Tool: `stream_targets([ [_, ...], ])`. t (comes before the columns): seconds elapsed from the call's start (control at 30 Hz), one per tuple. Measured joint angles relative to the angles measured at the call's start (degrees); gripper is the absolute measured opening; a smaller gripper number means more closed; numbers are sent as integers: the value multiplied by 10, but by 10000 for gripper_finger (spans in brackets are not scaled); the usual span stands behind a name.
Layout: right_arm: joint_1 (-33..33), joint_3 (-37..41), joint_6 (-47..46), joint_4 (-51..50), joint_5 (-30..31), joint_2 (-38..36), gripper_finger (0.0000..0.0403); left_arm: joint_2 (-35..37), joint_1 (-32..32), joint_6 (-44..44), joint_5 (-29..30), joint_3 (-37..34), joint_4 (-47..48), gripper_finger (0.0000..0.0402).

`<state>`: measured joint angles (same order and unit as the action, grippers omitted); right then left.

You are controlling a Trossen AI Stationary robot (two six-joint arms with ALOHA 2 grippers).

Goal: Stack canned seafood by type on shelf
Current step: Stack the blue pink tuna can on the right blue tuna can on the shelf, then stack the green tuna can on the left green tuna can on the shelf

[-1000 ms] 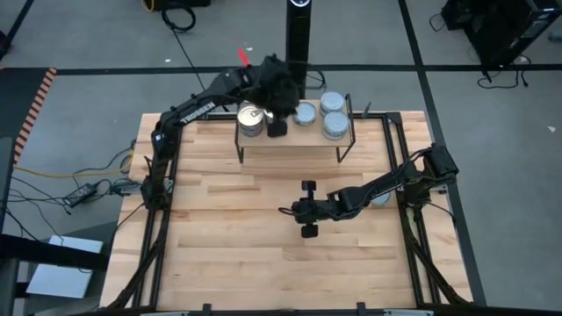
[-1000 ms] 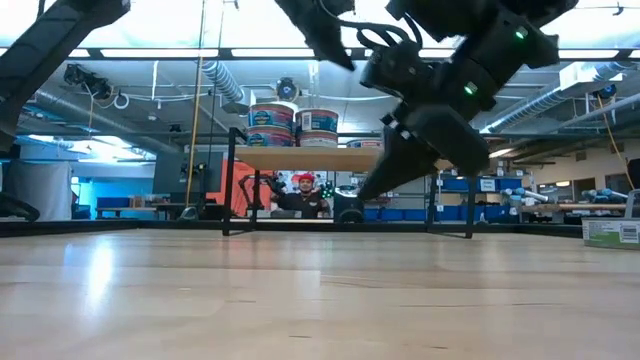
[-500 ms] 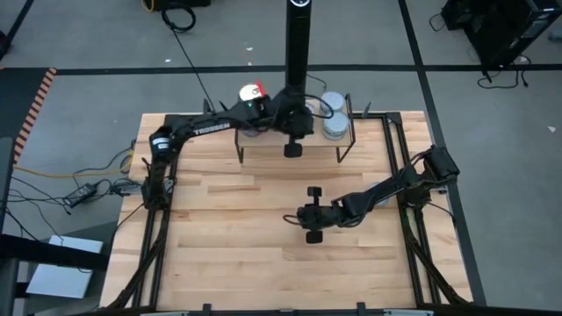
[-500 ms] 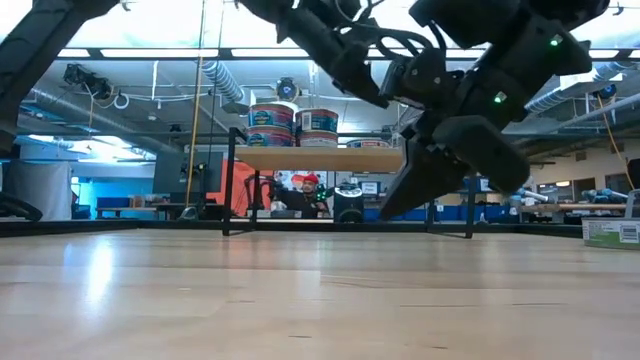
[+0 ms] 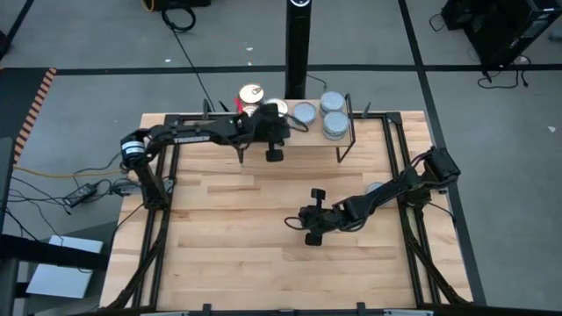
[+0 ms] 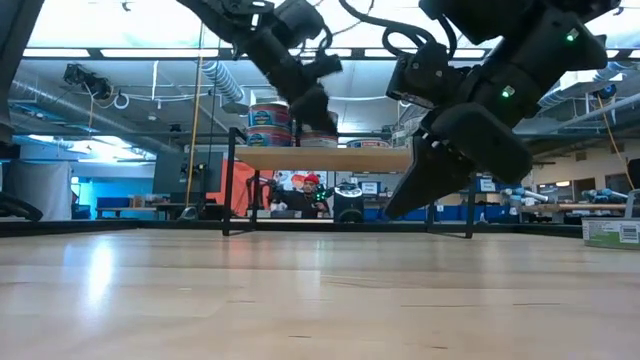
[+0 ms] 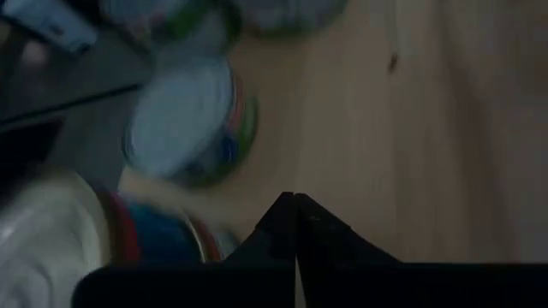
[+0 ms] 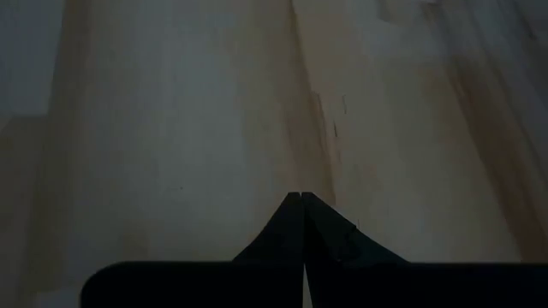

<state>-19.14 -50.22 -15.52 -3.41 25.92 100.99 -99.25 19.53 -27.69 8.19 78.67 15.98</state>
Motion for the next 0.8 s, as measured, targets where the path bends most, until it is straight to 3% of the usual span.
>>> stream_targets([
  [0.17, -9, 0, -14, 4, 0, 0, 5, -9, -7, -20, 91, -30, -31, 3],
  [0.4, -18, 0, -24, 0, 13, 0, 5, -10, -4, -17, 131, -32, -50, 3],
  [0.8, -19, 0, -28, 4, 13, 0, 5, -2, -39, -34, 136, -32, -57, 3],
])
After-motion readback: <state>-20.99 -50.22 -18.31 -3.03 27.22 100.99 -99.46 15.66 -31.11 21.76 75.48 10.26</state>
